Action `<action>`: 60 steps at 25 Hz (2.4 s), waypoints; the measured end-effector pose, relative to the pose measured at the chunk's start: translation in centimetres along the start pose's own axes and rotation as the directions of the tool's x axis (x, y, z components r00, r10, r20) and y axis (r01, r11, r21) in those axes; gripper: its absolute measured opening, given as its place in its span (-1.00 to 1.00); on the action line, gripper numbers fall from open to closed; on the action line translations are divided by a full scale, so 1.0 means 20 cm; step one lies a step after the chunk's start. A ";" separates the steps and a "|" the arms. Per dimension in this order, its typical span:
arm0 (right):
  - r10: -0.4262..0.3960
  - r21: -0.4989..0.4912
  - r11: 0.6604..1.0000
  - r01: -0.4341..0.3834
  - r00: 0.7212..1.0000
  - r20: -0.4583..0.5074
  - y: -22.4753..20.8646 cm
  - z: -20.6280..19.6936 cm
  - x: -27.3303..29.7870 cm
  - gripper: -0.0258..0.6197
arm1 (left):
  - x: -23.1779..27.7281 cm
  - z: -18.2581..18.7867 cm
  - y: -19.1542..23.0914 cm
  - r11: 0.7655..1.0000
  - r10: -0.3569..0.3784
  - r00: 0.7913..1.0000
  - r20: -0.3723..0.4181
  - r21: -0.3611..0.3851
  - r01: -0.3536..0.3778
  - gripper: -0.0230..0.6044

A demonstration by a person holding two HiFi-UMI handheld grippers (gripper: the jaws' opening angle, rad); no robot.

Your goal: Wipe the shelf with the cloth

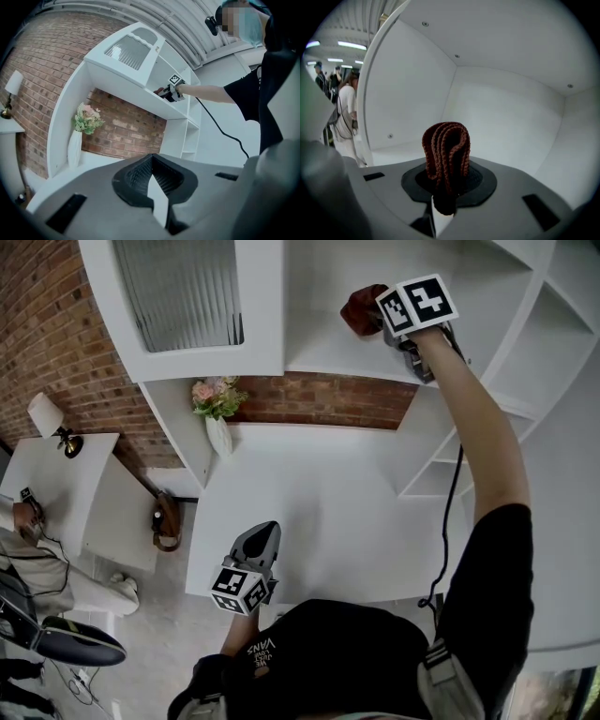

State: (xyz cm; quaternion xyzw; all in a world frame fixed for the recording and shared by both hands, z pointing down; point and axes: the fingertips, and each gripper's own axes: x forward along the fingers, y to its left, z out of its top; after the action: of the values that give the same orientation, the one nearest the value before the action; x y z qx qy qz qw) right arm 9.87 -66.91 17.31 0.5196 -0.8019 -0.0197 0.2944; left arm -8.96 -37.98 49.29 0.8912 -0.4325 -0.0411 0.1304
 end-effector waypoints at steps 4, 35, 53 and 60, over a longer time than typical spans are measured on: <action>0.131 0.068 0.988 -0.135 0.989 0.064 0.26 0.13 0.04 -0.70 | -0.06 0.02 0.04 1.000 0.011 1.000 0.004 -0.003 -0.011 -0.91; -0.108 -0.085 0.992 0.095 0.978 -0.176 -0.11 -0.29 -0.08 -0.70 | 0.07 -0.05 -0.08 0.994 -0.110 0.994 -0.013 -0.018 0.109 -0.91; -0.551 -0.582 0.758 0.295 0.767 -0.329 -0.49 -0.52 -0.34 -0.70 | 0.17 -0.05 -0.16 0.982 -0.189 0.982 -0.027 -0.022 0.188 -0.91; -0.465 -0.413 0.846 0.337 0.846 -0.262 -0.38 -0.40 -0.36 -0.70 | 0.11 -0.04 -0.14 0.983 -0.184 0.983 -0.027 -0.016 0.184 -0.91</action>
State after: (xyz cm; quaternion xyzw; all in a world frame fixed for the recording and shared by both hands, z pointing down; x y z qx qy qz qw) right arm 22.13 -62.03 18.12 0.6117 -0.5903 -0.1313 0.5101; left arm -5.39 -37.85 49.38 0.9269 -0.3462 -0.0431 0.1384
